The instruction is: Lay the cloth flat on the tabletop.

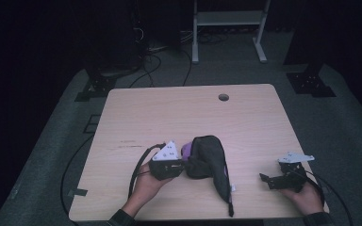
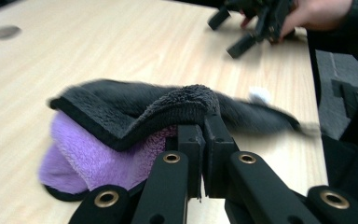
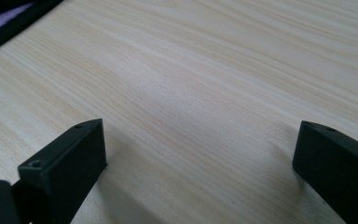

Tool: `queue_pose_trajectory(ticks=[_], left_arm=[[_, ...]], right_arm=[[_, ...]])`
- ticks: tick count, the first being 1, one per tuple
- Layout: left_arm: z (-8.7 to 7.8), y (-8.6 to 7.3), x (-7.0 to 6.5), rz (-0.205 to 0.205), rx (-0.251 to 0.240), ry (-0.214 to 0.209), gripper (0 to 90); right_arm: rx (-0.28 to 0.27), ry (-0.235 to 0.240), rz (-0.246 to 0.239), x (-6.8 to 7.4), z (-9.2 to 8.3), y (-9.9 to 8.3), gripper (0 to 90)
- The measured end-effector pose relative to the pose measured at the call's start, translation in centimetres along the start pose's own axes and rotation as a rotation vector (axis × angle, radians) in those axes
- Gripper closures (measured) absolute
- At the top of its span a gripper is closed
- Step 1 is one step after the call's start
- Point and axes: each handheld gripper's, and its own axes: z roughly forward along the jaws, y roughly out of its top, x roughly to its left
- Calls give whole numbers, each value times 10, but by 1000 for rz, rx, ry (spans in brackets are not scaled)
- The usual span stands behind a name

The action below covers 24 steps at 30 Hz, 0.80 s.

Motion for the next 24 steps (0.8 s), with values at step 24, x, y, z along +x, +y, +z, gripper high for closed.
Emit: queue_pose_trajectory(ticks=[24], left_arm=[[-53,66,22,85,-213,140,875]], right_arm=[[1,1,3,0,0,0,16]])
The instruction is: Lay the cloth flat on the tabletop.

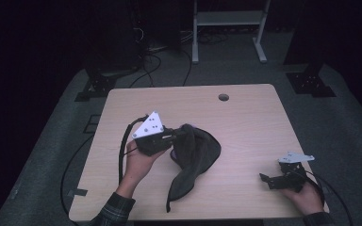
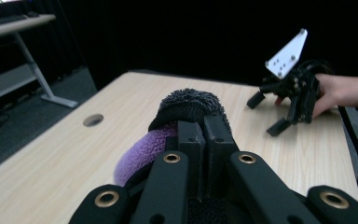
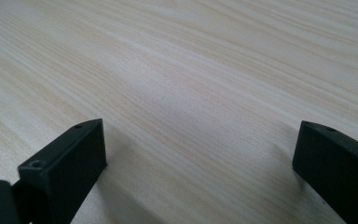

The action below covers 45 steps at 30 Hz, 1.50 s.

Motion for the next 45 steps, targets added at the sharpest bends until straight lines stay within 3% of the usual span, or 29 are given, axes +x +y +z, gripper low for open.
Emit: queue_pose_trajectory(ticks=[5,8,9,11,14,18,23,24,32,39,45], left_arm=[[-3,5,3,-2,-23,13,874],[0,-1,9,-17,13,37,874],[2,-9,16,-35,61,71,874],[4,-15,21,-53,79,86,874],[9,-41,40,-106,156,124,872],[9,-63,57,-158,191,152,872],[9,-80,64,-190,213,129,871],[11,-85,66,-200,227,121,870],[13,-95,66,-209,260,100,869],[23,-106,64,-202,322,53,856],[20,-109,65,-205,332,68,771]], right_arm=[[-2,-1,-4,0,0,0,17],[-1,-1,-2,0,0,0,16],[-1,0,-2,0,0,0,16],[-1,0,-4,0,0,0,16],[-2,-1,-4,0,0,0,16],[-1,0,-4,0,0,0,16],[-1,-4,-1,0,-1,0,67],[-3,21,2,1,-2,4,154],[-33,54,-48,16,2,37,228],[-69,148,-79,38,25,78,309],[-96,193,-86,52,55,104,374]])
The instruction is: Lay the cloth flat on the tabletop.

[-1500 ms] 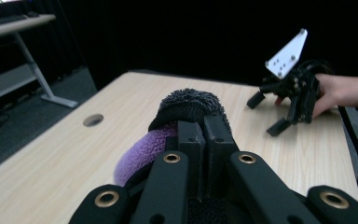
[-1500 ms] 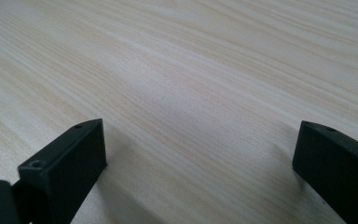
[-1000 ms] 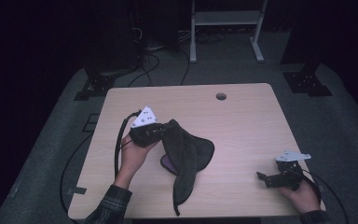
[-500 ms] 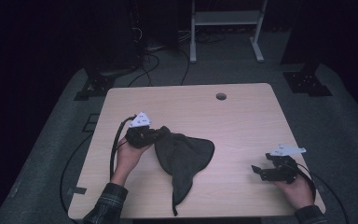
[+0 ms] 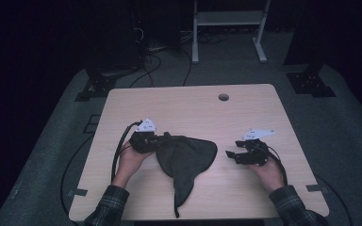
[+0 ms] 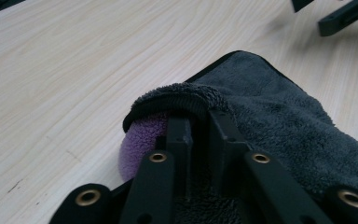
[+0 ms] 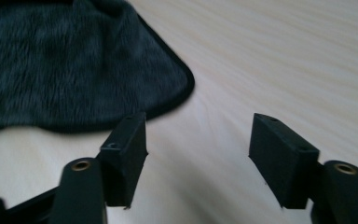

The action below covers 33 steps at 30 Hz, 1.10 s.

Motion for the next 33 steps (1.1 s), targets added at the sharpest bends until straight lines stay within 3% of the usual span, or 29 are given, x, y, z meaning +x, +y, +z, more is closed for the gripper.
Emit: queue_pose_trajectory(ticks=[2,5,6,8,9,13,20,27,33], left_arm=[[-1,-1,1,-4,-1,4,755],[-2,-2,3,-7,2,9,712],[-2,-3,4,-6,7,12,695],[-3,-4,4,-8,10,14,653],[-3,-5,5,-7,14,22,629],[-6,-6,8,-6,28,42,538],[-12,-10,16,-27,50,65,384],[-27,-20,30,-36,82,94,359],[-26,-32,38,-64,122,115,352]], right_arm=[[22,19,10,-1,13,7,370],[-5,12,5,-1,23,11,395],[31,22,2,-1,35,16,377],[38,14,-10,0,39,18,378],[6,15,-16,0,47,21,402],[24,22,-13,0,58,19,405],[36,32,-37,0,65,16,433],[45,28,-65,2,68,14,452],[43,28,-71,3,68,14,473]])
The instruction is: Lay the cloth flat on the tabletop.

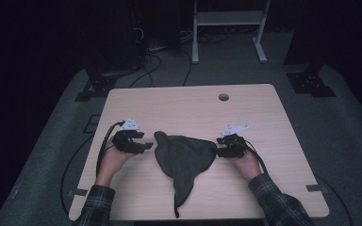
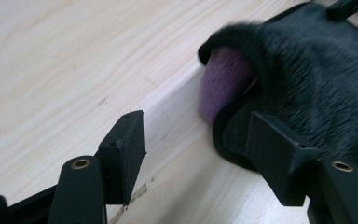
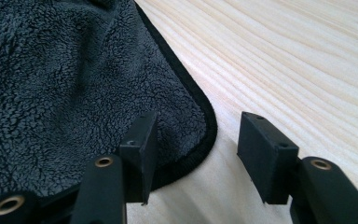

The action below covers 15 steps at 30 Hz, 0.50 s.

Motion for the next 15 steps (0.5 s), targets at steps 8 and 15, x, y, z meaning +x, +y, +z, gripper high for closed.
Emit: queue_pose_trajectory(ticks=[8,15], left_arm=[[30,-8,-1,-29,51,-71,310],[50,-7,-6,-34,67,-66,345]], right_arm=[[-1,-3,-4,0,0,0,474],[-1,-1,-15,2,0,0,511]])
